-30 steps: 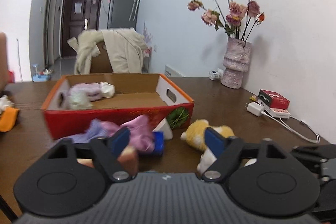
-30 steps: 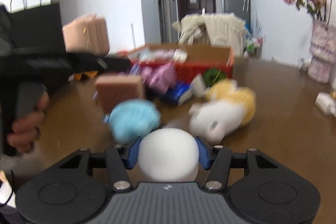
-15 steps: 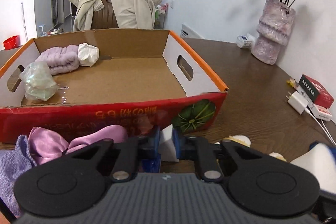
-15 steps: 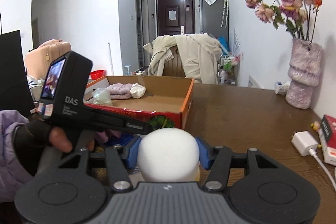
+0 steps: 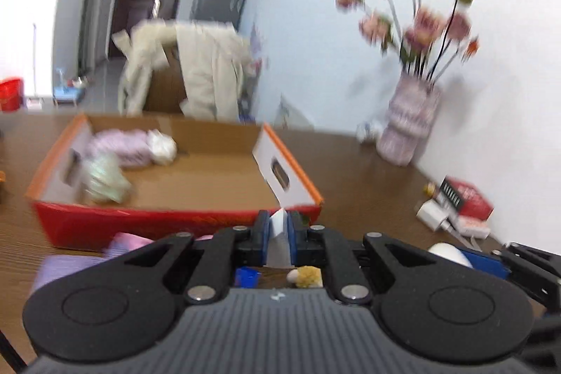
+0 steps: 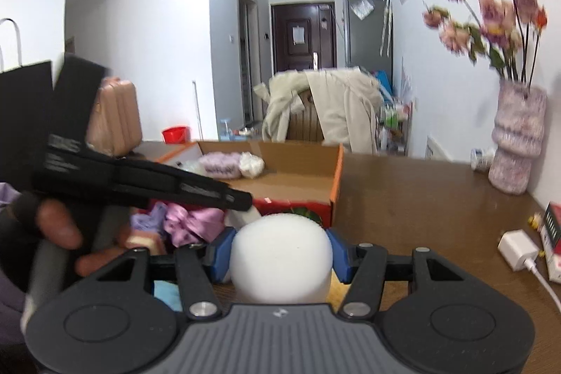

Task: Organize soft objects
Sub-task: 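Carry the foam puck with the right gripper and lower it into the box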

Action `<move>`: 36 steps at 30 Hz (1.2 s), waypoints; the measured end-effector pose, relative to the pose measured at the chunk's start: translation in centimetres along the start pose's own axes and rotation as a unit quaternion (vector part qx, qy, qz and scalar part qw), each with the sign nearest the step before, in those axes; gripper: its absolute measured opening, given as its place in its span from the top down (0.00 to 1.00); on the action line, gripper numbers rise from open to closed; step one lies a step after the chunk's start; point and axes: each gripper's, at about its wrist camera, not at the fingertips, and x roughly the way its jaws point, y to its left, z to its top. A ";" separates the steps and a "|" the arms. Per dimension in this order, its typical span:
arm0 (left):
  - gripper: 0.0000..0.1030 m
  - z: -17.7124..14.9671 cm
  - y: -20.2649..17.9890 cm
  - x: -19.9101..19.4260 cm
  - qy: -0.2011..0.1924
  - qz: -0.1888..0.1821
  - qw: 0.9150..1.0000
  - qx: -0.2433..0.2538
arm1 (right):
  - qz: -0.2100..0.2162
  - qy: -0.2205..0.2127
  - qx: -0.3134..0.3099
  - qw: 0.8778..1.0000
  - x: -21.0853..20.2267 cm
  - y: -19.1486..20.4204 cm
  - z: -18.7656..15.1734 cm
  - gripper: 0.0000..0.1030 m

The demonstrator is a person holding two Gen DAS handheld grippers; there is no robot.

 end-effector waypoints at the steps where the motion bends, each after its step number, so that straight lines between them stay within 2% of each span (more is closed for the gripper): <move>1: 0.89 0.1 0.2 -1.8 -0.016 0.002 1.000 0.004 | 0.001 -0.007 -0.003 1.000 -0.8 0.5 0.3 0.47; 5: 0.89 -0.3 1.5 -8.4 -0.056 0.023 0.998 0.010 | 0.009 -0.033 -0.007 0.999 -3.6 2.6 1.1 0.47; 9: 0.89 -0.4 2.7 -13.0 -0.087 0.033 0.996 0.006 | 0.021 -0.052 -0.013 0.998 -5.5 4.9 1.9 0.47; 13: 0.89 -0.3 3.4 -15.4 -0.104 0.036 0.994 -0.002 | 0.032 -0.061 -0.025 0.997 -6.7 7.0 2.4 0.47; 17: 0.89 -0.1 4.3 -15.9 -0.106 0.034 0.994 -0.011 | 0.037 -0.059 -0.031 0.997 -6.8 8.1 2.8 0.47; 20: 0.89 0.5 5.1 -15.0 -0.103 0.033 0.994 -0.013 | 0.038 -0.055 -0.034 0.997 -6.0 8.3 3.3 0.47; 24: 0.89 2.3 6.1 -11.6 -0.087 0.040 0.995 -0.007 | 0.044 -0.039 -0.035 0.998 -3.0 7.7 4.7 0.46; 32: 0.89 8.0 9.9 -0.7 -0.029 0.040 0.998 -0.027 | 0.056 0.021 -0.008 0.998 8.9 3.6 9.3 0.46; 36: 0.89 9.9 11.6 5.0 -0.005 0.055 0.998 -0.026 | 0.055 0.046 0.004 0.997 15.6 1.5 11.5 0.46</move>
